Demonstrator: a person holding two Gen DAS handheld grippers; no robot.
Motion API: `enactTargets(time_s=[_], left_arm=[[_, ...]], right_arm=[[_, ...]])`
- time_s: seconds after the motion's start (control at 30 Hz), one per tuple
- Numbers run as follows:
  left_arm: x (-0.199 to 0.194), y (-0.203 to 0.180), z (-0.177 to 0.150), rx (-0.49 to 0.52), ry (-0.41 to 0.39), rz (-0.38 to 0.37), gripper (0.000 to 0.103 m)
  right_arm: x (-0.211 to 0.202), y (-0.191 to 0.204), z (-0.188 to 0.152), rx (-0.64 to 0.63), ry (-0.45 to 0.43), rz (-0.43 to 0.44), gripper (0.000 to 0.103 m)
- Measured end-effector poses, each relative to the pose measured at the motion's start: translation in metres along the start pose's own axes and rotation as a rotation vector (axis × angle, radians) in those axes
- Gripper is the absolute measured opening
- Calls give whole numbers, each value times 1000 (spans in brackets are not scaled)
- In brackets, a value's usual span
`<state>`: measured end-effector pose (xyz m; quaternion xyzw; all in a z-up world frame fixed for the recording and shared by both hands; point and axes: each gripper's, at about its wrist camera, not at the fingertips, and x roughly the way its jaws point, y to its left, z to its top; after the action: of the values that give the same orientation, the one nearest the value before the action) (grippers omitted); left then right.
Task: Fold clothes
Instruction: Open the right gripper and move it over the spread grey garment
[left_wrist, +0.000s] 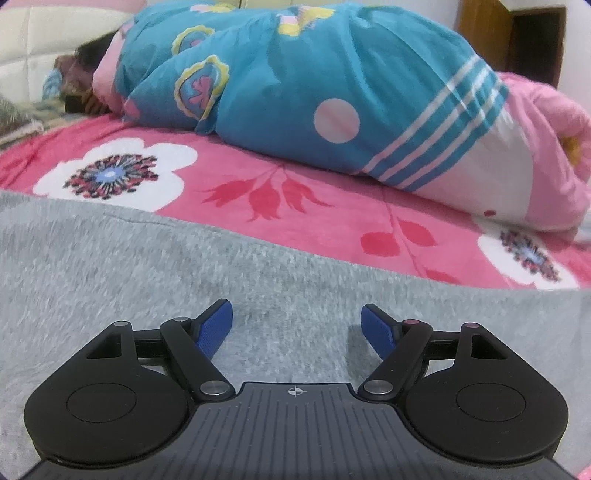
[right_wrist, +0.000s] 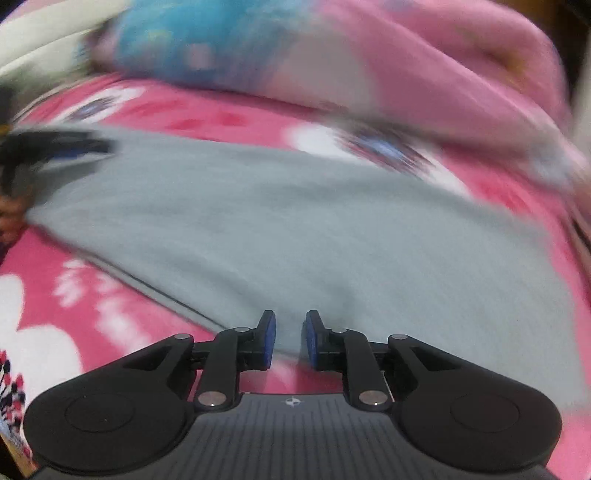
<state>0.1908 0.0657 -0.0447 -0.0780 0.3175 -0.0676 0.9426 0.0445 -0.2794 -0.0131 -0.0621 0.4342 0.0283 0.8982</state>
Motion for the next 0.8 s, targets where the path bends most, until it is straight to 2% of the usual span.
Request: enactTargets(time_s=[0.07,0.13,0.23,0.43,0.57,0.63,0.67,0.73,0.8], left_arm=[[-2,7,4,-39,6,-16,77],[-3,12,5,-56,-2,-8,77],[0,15,4,-57,3,13,77],[7,1,-4,59,-14,93,77],[7,5,-3,47,-10,81,77],[8,5,-3,45,-8,82,77],[8,4,-3,47,-8,85,77],[9,3,-3,53,-6,92,77],[10,2,-3,57,-7,97,77]], right_arm=[[-18,-15,-3,26,32,-112,19],[-34,-15,3,23,3,-148,19],[-42,24,30,-32,-118,-42,18],[19,67,53,-94,-99,54,18],[59,93,67,-131,-85,118,19],[47,42,52,16,-76,149,18],[40,19,46,73,-65,95,18],[26,-19,34,83,-43,-112,19],[19,-47,27,138,-18,-228,20]])
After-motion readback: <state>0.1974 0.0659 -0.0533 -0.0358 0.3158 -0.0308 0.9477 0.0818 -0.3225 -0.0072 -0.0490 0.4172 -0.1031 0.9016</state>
